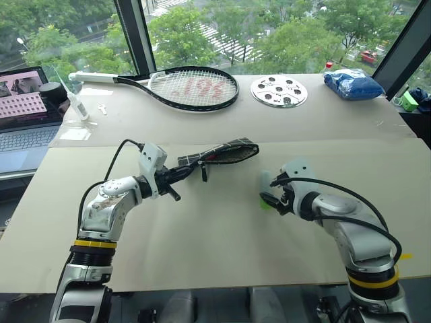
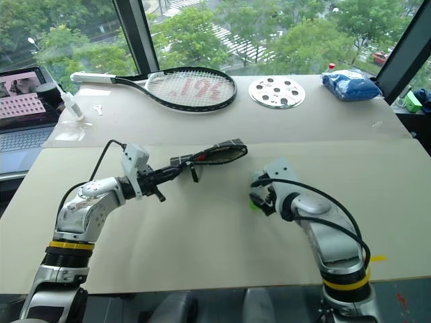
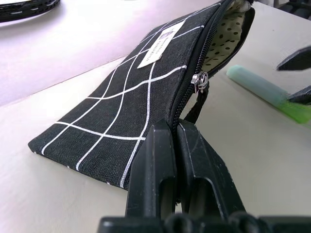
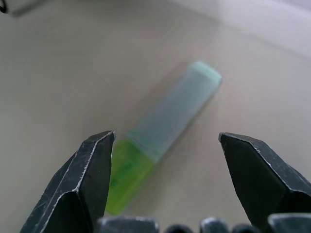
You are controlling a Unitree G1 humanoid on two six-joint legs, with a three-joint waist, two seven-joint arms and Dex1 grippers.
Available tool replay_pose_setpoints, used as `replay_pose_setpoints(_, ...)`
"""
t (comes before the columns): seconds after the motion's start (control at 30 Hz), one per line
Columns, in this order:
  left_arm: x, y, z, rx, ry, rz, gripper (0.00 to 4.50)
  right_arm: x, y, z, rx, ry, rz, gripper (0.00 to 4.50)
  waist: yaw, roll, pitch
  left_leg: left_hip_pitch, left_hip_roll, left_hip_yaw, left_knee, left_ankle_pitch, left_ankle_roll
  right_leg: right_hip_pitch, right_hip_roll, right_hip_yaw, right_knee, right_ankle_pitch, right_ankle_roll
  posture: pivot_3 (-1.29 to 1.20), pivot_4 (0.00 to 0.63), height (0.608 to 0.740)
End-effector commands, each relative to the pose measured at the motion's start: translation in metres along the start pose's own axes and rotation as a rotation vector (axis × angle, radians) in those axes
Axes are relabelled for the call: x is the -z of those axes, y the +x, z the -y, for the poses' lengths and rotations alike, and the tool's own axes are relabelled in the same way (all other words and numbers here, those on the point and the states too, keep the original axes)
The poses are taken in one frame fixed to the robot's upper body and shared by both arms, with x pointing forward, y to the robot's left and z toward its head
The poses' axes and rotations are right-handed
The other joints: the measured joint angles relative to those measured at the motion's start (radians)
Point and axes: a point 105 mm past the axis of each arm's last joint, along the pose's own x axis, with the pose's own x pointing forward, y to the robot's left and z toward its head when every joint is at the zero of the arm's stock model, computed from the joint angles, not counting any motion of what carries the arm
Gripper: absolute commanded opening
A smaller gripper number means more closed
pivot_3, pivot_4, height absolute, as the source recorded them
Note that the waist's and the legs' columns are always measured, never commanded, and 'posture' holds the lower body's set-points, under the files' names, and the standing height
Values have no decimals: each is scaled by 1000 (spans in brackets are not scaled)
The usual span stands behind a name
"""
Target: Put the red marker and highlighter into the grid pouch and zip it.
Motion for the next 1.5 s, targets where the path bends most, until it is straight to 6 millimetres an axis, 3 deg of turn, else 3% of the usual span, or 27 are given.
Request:
replay_pose_setpoints(0.03, -8, -1, 1, 0, 26, 34, 0, 7, 10, 0, 47, 29, -42, 3824, -1, 0, 0, 0, 0, 0, 0, 0, 0, 0, 0, 0, 0, 0, 0, 0, 150, 740)
replay_pose_setpoints(0.3, -4, -4, 3, -19, 14, 38, 0, 23, 25, -4, 71, 5, -93, 3824, -2, -2, -2, 2, 0, 0, 0, 0, 0, 2, 0, 0, 0, 0, 0, 0, 150, 740)
replay_pose_setpoints(0.43, -3, -5, 3, -25, 11, 38, 0, 28, 25, -1, 82, -40, -100, 2791, -1, -2, -2, 9, 0, 0, 0, -1, 1, 10, 0, 0, -2, 0, 0, 0, 150, 740)
replay_pose_setpoints(0.6, -3, -5, 3, -27, 11, 38, 0, 29, 22, 2, 75, -41, -83, 915, 11, -2, -2, 11, 0, -1, 0, -1, 2, 14, 0, 0, -2, 0, 1, 0, 150, 740)
replay_pose_setpoints(0.67, -4, -4, 3, -26, 12, 38, 0, 26, 20, 7, 91, -38, -72, 562, 17, -2, -2, 11, 0, -1, 0, -1, 2, 14, 0, 0, -2, 0, 1, 0, 150, 740)
replay_pose_setpoints(0.73, -5, -3, 2, -24, 14, 38, 0, 19, 19, 18, 134, -48, -38, 495, 22, -2, -2, 11, 0, -1, 0, -1, 2, 14, 0, 0, -2, 0, 1, 0, 150, 740)
replay_pose_setpoints(0.8, -5, -2, 2, -20, 15, 38, 0, -2, 15, 30, 157, -92, 49, 494, 23, -2, -2, 11, 0, -1, 0, -1, 2, 14, 0, 0, -3, 0, 1, 0, 150, 740)
replay_pose_setpoints(0.93, -5, 0, 3, -7, 16, 33, 0, -74, -12, 44, 131, -269, 348, 494, 21, -1, -1, 9, 0, -1, 0, -1, 1, 12, 0, 0, -3, 0, 1, 0, 150, 740)
replay_pose_setpoints(1.03, -5, 1, 3, -4, 17, 32, 0, -113, -39, 32, 70, -526, 540, 494, 11, 0, 0, 8, 0, -1, -1, -1, 2, 11, 1, 0, -3, 0, 1, 0, 150, 740)
replay_pose_setpoints(1.2, -6, 3, 3, 0, 17, 35, 0, -112, -55, 1, -92, -884, 602, 494, 4, -1, 0, 9, 0, -1, -3, -2, 3, 12, 1, 0, -6, -1, 2, 0, 150, 740)
replay_pose_setpoints(1.33, -6, 4, 4, 4, 17, 38, 0, -101, -55, -17, -206, -1027, 600, 494, 1, -1, 0, 8, 0, 0, -3, -2, 3, 12, 0, 0, -6, -1, 2, 0, 150, 740)
replay_pose_setpoints(1.5, -7, 4, 5, 6, 18, 39, 0, -95, -32, -9, -112, -1218, 548, 494, 0, -1, 0, 9, 0, 0, -3, -2, 3, 12, 1, 0, -5, -1, 2, 0, 150, 740)
